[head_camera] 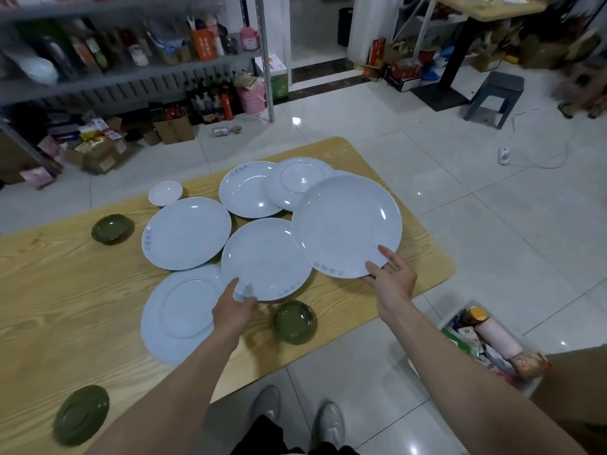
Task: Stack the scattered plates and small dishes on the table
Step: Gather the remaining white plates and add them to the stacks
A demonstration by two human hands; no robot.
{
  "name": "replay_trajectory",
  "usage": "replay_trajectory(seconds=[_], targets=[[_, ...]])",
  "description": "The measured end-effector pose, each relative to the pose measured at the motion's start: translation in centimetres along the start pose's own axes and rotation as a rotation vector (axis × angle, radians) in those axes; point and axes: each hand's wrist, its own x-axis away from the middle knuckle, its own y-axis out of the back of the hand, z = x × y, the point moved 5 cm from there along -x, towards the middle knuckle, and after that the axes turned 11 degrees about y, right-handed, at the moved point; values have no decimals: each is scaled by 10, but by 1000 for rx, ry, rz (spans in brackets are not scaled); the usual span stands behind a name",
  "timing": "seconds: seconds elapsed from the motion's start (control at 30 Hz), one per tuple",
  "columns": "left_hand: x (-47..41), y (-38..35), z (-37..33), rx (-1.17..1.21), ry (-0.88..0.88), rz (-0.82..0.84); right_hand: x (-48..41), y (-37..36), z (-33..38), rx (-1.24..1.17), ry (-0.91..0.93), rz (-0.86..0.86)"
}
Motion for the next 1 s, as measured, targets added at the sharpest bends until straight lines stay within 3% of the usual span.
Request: replay_trajectory(seconds=[0.33,0.47,0.63,1.0], targets=[[-33,-25,11,95,54,114,7,-35,-8,-22,-31,-37],[-43,-30,14,165,75,67,6,-41,-11,-13,-45,-80],[-47,-31,22,470,178,114,8,-48,-6,-36,-68,-93],[-11,-2,8,710,65,134,22,-62,19,-89,-57,11]])
